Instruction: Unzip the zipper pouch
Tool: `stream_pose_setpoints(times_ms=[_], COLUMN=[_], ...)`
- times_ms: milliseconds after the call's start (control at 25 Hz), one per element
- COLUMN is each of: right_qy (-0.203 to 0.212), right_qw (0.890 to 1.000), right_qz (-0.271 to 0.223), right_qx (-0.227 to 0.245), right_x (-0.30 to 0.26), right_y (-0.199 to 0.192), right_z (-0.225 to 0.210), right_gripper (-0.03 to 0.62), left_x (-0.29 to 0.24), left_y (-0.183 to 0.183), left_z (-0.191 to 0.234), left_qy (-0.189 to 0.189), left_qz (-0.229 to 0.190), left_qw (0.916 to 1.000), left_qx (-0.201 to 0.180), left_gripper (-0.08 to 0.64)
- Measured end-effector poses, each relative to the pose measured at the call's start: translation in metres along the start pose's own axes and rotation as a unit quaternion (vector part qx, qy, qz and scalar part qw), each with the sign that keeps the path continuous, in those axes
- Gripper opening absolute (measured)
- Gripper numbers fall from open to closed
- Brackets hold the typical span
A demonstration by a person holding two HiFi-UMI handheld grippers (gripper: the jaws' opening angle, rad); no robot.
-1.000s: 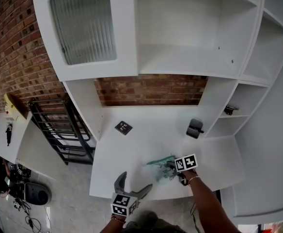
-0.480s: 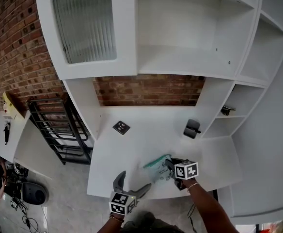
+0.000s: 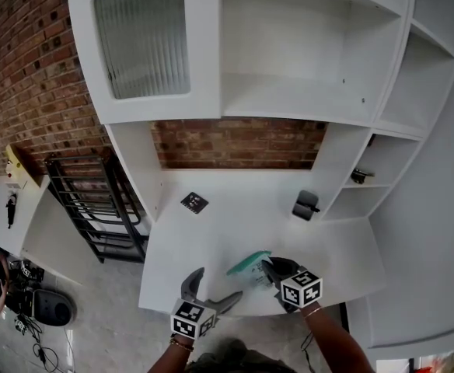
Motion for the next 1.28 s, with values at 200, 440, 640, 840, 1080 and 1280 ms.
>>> stream_pose_setpoints(times_ms=[200, 440, 640, 840, 1080, 1280], right_qy=[0.028, 0.065, 0.084, 0.104, 0.134, 0.133], right_qw=[0.998, 0.992, 0.987, 0.983, 0.978, 0.977], right_qz=[-0.029, -0.064, -0.068, -0.079, -0.087, -0.084], right_qx=[0.049, 0.089, 0.118, 0.127, 0.137, 0.146], right_x=[0.021, 0.046, 0.058, 0.069, 0.08, 0.084], right_y=[0.015, 0.03, 0.033, 0.036, 0.036, 0.035], right_z=[0.03, 0.065, 0.093, 0.108, 0.12, 0.123], right_gripper=[0.023, 0.023, 0.023, 0.023, 0.023, 0.025], left_x=[0.002, 0.006, 0.011, 0.012, 0.017, 0.02], left_y=[0.018, 0.028, 0.04, 0.051, 0.053, 0.056], left_z=[-0.005, -0.013, -0.015, -0.026, -0.036, -0.046], left_qy=[-0.025, -0.061, -0.075, -0.118, -0.15, -0.177], left_qz=[-0.019, -0.016, -0.017, -0.026, -0.031, -0.033], left_qw=[0.9995, 0.9978, 0.9965, 0.9919, 0.9872, 0.981], left_qx=[0.003, -0.021, -0.033, -0.041, -0.043, -0.071], left_gripper=[0.543, 0.478, 0.446, 0.378, 0.217, 0.053])
Point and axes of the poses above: the fingertips, and each gripper's own axes: x backward along the fingers, z to its left, y out of its top, the point moved 6 cm from there along x, backward along the fingers, and after that the axes turned 9 degrees about -x, right-handed, at the moved point
